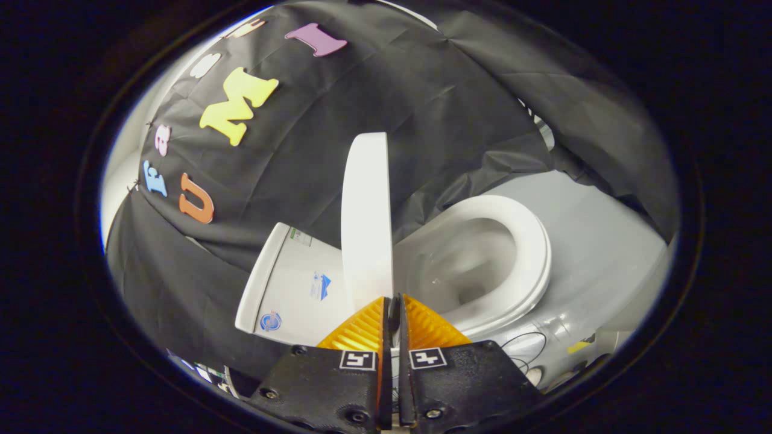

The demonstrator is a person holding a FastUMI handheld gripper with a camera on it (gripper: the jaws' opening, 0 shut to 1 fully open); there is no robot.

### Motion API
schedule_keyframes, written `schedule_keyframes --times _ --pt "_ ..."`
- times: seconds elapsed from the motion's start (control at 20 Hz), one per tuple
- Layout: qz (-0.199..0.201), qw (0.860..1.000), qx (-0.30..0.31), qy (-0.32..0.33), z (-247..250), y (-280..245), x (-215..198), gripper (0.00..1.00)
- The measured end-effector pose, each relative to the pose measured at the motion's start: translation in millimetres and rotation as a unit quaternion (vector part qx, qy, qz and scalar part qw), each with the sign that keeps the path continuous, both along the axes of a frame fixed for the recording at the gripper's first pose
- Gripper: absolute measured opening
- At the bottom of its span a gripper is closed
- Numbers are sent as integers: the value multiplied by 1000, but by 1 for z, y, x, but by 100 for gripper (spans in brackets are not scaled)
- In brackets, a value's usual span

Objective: Open the toilet lid.

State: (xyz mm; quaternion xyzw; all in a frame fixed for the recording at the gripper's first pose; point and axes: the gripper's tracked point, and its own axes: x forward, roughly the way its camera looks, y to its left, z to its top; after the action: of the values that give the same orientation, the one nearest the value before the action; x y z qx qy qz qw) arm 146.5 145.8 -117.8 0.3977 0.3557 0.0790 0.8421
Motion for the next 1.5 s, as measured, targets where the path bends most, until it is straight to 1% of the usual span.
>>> schedule_keyframes --times 0.3,0.45,1.05,1.5 --pt "12 1000 -21 -8 6 2 0 8" --pt "21 999 -40 -13 23 25 4 8" --pt "57 991 -111 -38 51 68 7 9" --pt "82 985 -141 -55 64 98 10 13"
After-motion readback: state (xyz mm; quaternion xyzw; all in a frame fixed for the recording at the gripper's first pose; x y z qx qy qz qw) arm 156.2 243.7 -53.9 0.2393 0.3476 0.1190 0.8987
